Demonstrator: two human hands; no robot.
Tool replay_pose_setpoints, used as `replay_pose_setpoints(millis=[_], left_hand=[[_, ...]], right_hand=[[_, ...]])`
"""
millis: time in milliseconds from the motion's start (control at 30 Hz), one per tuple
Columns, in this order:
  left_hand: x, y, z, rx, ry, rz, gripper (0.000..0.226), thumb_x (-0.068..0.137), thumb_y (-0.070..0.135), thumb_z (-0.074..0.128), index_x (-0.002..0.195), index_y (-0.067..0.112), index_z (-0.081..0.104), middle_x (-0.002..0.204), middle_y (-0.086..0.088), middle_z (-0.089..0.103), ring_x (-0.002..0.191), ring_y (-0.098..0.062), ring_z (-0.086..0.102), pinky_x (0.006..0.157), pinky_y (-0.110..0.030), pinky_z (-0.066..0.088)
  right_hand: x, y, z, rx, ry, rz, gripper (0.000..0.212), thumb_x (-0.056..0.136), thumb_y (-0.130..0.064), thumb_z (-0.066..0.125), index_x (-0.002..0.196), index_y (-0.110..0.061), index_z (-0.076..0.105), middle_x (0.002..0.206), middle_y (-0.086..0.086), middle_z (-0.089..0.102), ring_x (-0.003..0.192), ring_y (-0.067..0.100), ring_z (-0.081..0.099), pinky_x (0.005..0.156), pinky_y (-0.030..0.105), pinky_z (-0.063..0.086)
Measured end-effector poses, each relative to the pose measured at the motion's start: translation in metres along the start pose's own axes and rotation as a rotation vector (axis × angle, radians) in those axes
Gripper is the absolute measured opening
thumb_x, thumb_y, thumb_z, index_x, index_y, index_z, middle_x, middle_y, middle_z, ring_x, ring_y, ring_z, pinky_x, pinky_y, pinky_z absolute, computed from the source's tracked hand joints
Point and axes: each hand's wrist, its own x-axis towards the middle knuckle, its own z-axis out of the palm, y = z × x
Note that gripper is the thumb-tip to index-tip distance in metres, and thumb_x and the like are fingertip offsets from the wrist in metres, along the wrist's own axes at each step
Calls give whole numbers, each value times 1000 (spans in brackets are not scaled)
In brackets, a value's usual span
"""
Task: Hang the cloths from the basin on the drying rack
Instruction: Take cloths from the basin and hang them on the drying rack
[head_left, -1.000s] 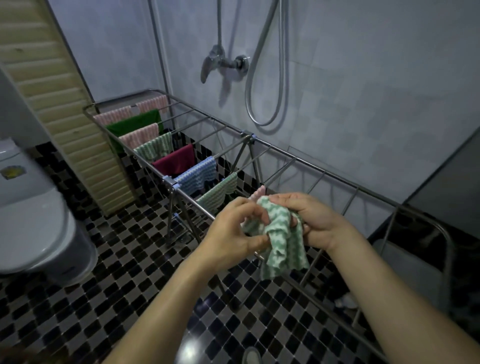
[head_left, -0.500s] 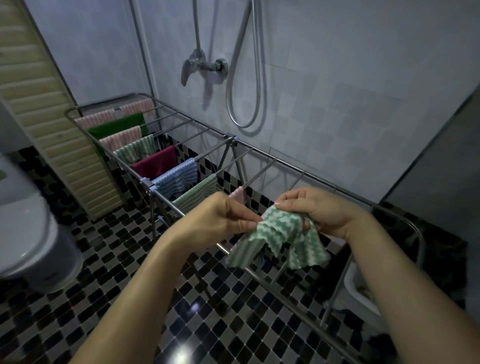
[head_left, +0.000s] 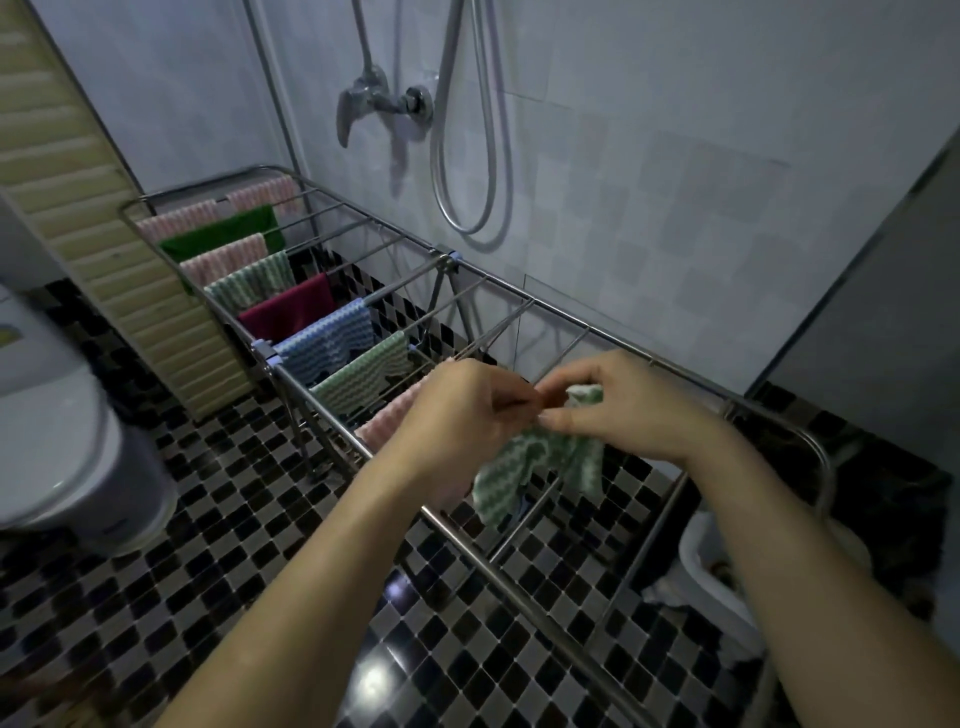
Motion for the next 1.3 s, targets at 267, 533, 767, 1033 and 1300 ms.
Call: replay_pose_setpoints(millis=[267,533,767,1033,1300], left_hand=[[1,8,6,106,54,65,13,85,15,72,97,16,77,90,6,75,74,2,64,73,-14,53],[-2,5,3,159,-3,73,24,84,3,67,96,21,58,87,5,61,73,-12,60,63,-34,54],[-5,-4,8,183,-203,-69,32,82,18,74,111,20,61,89,11,61,76,-4,59,69,-22,55],[-8,-2,11,75,-42,-13,10,95,20,59,92,12,64,80,5,61,72,-10,59,63,-30,49],[-9,5,20,-4,-175,-7,13,93,24,60,98,16,69,77,11,63,66,-10,60,62,-27,53]], right_hand=[[-1,1,12,-413,167,-101,16,81,-29,63,94,-31,71,91,-11,62,83,9,59,72,32,51],[6,19,17,153,248,-12,20,86,-19,61,79,-31,76,82,-12,72,83,3,65,72,21,51],[-2,25,12,30,218,-85,15,91,-25,60,96,-28,74,80,-20,67,72,-7,63,58,7,44],[-8,46,4,-473,165,-116,12,89,-24,61,97,-25,70,92,-11,63,79,9,56,71,28,47],[-17,45,15,175,-76,-96,56,82,-26,74,126,-49,50,125,-17,53,109,-10,50,85,12,40]])
